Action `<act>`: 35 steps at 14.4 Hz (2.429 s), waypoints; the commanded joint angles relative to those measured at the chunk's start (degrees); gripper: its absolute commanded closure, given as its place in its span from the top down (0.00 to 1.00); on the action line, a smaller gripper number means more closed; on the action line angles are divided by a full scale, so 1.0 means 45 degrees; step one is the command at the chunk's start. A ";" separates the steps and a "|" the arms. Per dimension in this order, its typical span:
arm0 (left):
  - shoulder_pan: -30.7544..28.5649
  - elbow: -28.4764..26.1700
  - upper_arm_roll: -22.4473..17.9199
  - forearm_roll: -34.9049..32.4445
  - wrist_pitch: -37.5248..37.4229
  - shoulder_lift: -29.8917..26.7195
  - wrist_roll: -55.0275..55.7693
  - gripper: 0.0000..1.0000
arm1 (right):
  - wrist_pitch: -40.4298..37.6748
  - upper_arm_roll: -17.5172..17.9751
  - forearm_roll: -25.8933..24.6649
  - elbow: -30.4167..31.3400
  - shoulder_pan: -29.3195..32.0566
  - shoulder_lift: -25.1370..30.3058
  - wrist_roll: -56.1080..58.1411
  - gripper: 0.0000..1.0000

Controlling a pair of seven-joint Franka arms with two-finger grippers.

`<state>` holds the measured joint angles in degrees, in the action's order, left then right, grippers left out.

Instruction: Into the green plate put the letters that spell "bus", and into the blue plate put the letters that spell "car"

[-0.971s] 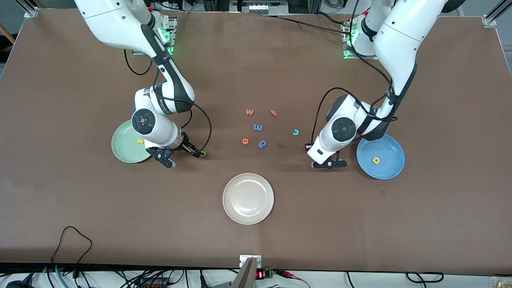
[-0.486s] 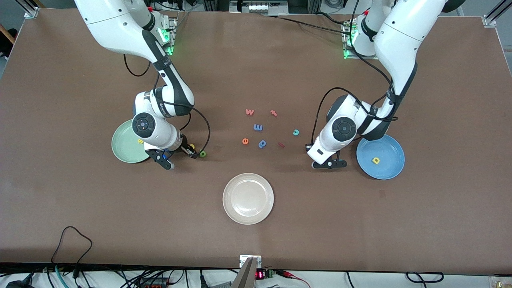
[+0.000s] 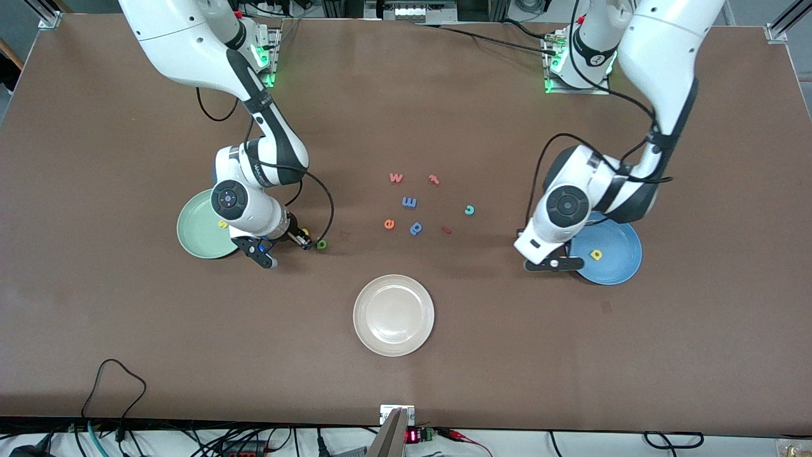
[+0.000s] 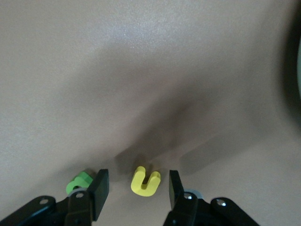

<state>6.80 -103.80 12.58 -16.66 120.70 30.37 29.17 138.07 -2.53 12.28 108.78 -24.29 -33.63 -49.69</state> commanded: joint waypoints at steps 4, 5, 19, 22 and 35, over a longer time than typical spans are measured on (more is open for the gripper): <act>-0.2311 -0.0545 0.0076 -0.0379 -0.0417 -0.0285 -0.3083 0.07 | -0.0057 -0.0082 0.0065 0.0026 -0.0189 -0.0086 -0.0013 0.60; -0.2390 -0.0624 0.0076 -0.0379 -0.0417 -0.0265 -0.3083 0.11 | -0.0057 -0.0082 0.0065 0.0026 -0.0189 -0.0106 -0.0013 0.58; -0.2040 -0.0760 0.4449 0.0148 0.0573 -0.0149 0.1702 1.00 | -0.0038 -0.0082 0.0026 0.0007 -0.0131 -0.0223 0.1078 0.02; -0.0987 -0.1539 0.4530 -0.0337 0.2391 0.0125 0.0790 0.93 | -0.0425 -0.0082 0.0006 0.0046 0.0530 0.0399 0.3124 0.00; -0.1043 -0.2988 0.4510 -0.4282 0.5111 0.1258 -0.0507 0.41 | -0.2733 -0.0200 -0.0189 0.1979 0.4401 0.2121 1.0299 0.49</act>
<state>2.71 -117.16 32.78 -32.24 142.82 35.39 27.09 125.84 -4.01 12.06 116.05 -5.25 -25.66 -4.47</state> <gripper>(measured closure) 0.476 0.722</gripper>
